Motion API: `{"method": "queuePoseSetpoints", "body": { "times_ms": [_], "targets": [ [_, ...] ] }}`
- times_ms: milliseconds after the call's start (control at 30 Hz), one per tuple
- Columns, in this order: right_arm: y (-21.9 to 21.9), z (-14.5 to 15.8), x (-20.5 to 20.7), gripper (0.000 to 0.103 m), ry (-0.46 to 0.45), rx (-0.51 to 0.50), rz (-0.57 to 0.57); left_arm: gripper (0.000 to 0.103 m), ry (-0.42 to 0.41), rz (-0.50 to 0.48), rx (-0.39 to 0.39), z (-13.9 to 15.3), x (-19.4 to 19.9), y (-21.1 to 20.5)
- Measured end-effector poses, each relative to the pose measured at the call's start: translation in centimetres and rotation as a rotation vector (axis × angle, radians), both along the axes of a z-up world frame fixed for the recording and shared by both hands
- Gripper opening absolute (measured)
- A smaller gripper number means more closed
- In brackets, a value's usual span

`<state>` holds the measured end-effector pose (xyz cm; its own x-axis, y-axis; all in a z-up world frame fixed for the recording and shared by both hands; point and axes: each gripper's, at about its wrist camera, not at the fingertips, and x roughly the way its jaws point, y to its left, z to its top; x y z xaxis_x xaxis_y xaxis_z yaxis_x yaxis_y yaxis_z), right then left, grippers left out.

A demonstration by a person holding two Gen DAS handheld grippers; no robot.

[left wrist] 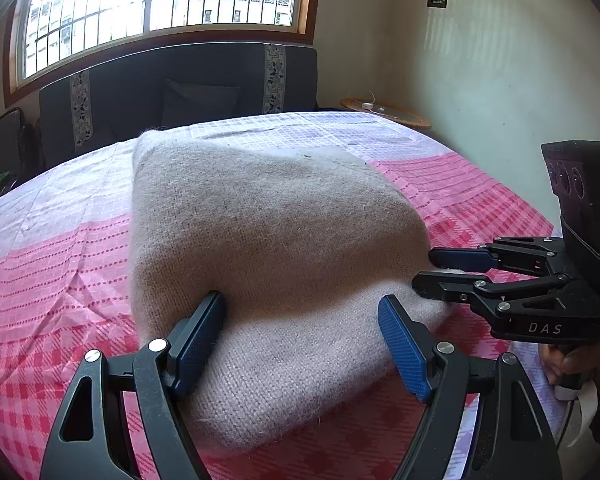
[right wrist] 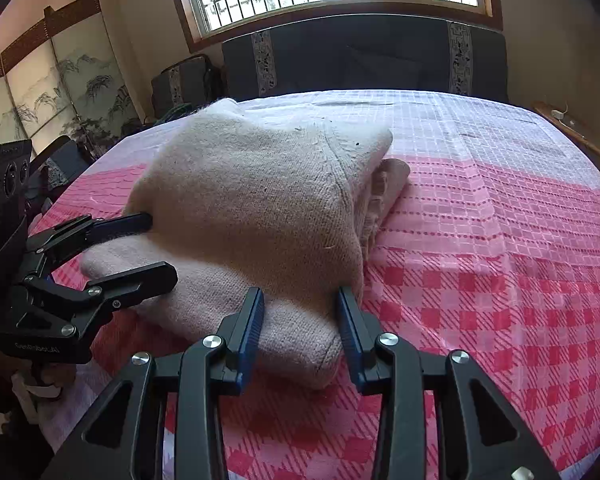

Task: Fold small clothes
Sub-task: 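Press the folded sweater flat with both open grippers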

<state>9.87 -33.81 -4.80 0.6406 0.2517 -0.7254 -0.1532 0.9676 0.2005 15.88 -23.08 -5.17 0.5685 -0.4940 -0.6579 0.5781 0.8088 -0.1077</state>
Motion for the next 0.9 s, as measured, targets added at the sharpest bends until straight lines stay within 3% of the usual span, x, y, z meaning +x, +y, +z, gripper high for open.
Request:
{"method": "queuePoseSetpoints", "body": {
  "times_ms": [133,300,433,467,667,800,900],
  "targets": [
    [-0.3,0.1,0.0,0.038,-0.002,0.025,0.011,0.078,-0.004,0.000,-0.035,0.4,-0.4,0.7],
    [-5.8,1.3,-1.7,0.043,-0.054,0.403,-0.026,0.078,0.029,0.009,-0.146,3.3,-0.6,3.6],
    [-9.9,0.5,-0.7,0.062,0.007,0.608,-0.082,0.078,0.152,0.037,-0.289,4.8,2.5,7.6],
    [-10.5,0.3,0.1,0.063,0.028,0.633,-0.088,0.078,0.195,0.048,-0.325,4.8,3.7,8.7],
    [-10.2,-1.4,5.3,0.063,0.173,0.631,-0.041,0.078,0.475,0.042,-0.450,1.9,11.3,12.3],
    [-8.6,-2.8,8.2,0.063,0.256,0.595,-0.007,0.078,0.584,-0.003,-0.479,-0.5,14.0,12.5],
    [-8.0,-3.2,9.2,0.063,0.266,0.596,0.021,0.078,0.643,-0.047,-0.485,-1.9,15.3,12.3]
  ]
}}
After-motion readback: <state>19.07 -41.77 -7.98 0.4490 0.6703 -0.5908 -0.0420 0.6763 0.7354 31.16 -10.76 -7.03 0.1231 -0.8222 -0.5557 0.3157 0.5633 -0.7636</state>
